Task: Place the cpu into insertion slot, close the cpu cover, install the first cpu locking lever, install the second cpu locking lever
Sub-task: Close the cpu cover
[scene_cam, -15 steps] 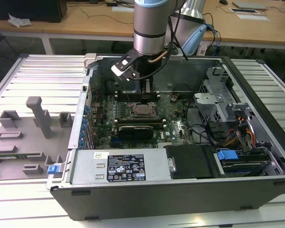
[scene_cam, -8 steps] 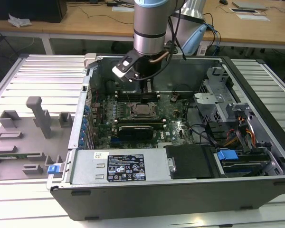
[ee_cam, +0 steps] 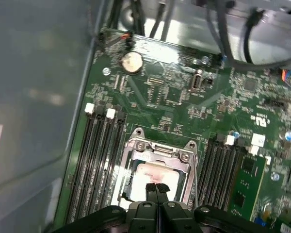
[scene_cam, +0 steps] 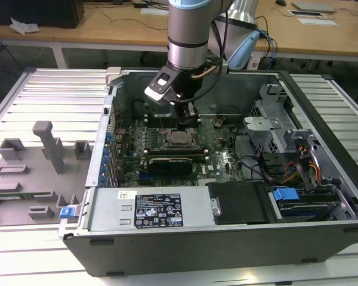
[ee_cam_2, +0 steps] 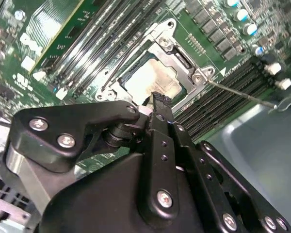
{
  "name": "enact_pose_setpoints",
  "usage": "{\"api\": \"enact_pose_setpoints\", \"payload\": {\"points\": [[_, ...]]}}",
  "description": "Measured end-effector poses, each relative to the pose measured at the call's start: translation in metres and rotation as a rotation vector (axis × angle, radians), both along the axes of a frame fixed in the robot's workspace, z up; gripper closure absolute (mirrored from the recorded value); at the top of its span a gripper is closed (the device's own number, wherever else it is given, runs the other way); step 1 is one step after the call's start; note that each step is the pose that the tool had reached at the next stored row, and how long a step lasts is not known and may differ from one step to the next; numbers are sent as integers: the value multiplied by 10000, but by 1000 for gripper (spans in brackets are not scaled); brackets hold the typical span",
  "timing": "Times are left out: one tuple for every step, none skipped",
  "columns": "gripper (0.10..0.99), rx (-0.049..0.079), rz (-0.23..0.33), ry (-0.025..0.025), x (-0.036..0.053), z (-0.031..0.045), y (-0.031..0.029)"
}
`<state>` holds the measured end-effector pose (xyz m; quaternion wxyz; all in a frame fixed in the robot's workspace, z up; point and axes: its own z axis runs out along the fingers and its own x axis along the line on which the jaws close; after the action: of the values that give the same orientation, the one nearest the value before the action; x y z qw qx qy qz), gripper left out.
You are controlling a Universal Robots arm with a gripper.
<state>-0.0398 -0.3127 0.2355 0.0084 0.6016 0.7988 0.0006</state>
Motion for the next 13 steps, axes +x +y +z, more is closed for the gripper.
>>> {"api": "enact_pose_setpoints", "payload": {"points": [[980, -5, 321, 0, 0, 0, 0], [980, -10, 611, 0, 0, -1, 0], [980, -13, 779, 0, 0, -1, 0], [980, -16, 997, 0, 0, -1, 0], [980, -19, 1204, 0, 0, -1, 0], [980, -22, 1400, 0, 0, -1, 0], [980, -25, 1673, -1, 0, -2, 0], [980, -28, 1858, 0, 0, -2, 0], [980, -32, 2142, -1, 0, -2, 0], [980, -34, 2327, 0, 0, -2, 0], [980, -37, 2605, -1, 0, -3, 0], [980, -39, 2774, -1, 0, -3, 0], [980, -43, 2970, -1, 0, -3, 0]]}}
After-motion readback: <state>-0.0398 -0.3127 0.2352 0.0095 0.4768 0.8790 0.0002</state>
